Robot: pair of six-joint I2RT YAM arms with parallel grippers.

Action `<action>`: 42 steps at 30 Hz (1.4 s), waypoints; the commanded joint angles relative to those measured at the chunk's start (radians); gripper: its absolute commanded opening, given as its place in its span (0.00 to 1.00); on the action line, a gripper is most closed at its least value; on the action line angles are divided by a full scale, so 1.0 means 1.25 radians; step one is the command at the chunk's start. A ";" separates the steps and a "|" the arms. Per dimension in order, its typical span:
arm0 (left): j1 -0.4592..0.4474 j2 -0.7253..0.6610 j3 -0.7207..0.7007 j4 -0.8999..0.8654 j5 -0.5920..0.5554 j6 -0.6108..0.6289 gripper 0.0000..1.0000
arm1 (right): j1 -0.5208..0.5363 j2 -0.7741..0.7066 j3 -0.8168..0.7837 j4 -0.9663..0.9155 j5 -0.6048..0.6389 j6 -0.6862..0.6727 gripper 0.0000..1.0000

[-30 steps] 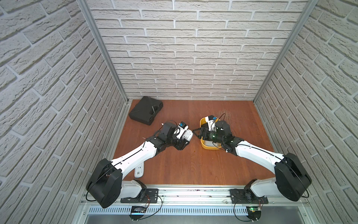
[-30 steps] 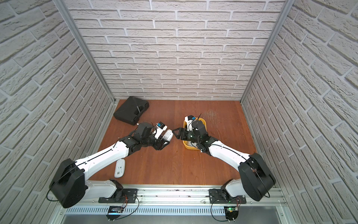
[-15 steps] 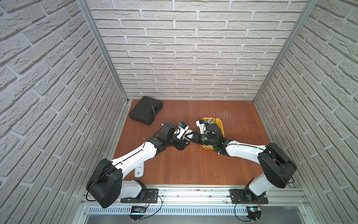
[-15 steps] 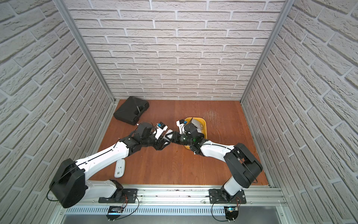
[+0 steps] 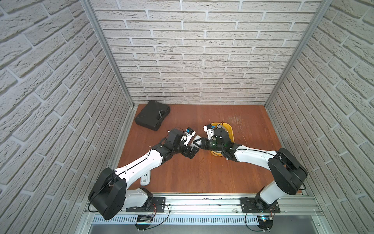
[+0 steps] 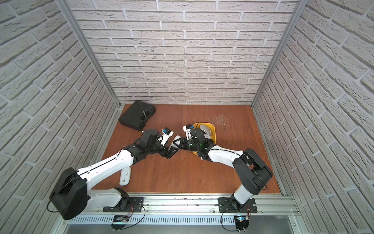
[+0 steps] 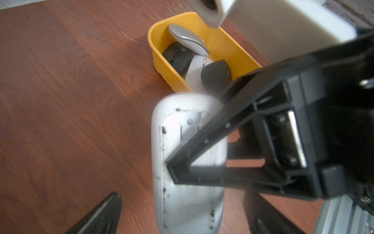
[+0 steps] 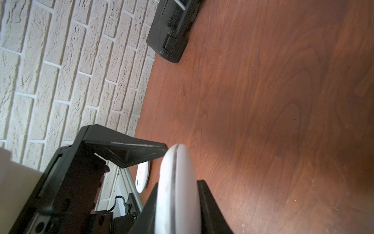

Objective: Put the mouse in the storage box
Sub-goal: Pick up the mouse from the center of the board, then place the mouse in the storage box.

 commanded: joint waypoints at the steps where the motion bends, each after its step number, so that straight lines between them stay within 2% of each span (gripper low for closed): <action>1: -0.003 -0.046 -0.024 0.023 -0.031 -0.019 0.98 | -0.020 -0.046 0.037 -0.044 0.041 -0.082 0.05; 6: 0.013 -0.113 -0.061 0.020 -0.082 -0.048 0.98 | -0.078 -0.078 0.078 -0.154 0.091 -0.179 0.04; 11: 0.056 -0.177 -0.107 -0.010 -0.188 -0.090 0.98 | -0.131 -0.128 0.116 -0.281 0.194 -0.314 0.04; 15: 0.113 -0.227 -0.146 -0.040 -0.276 -0.137 0.98 | -0.148 -0.170 0.130 -0.371 0.348 -0.427 0.04; 20: 0.178 -0.288 -0.190 -0.063 -0.335 -0.171 0.98 | -0.150 -0.200 0.129 -0.462 0.543 -0.544 0.04; 29: 0.191 -0.300 -0.215 -0.069 -0.380 -0.166 0.98 | -0.090 -0.154 0.078 -0.491 0.718 -0.618 0.04; 34: 0.193 -0.296 -0.225 -0.064 -0.380 -0.166 0.98 | -0.028 -0.114 0.068 -0.503 0.773 -0.642 0.04; 42: 0.197 -0.289 -0.226 -0.063 -0.378 -0.164 0.98 | 0.017 -0.112 0.012 -0.501 0.802 -0.643 0.06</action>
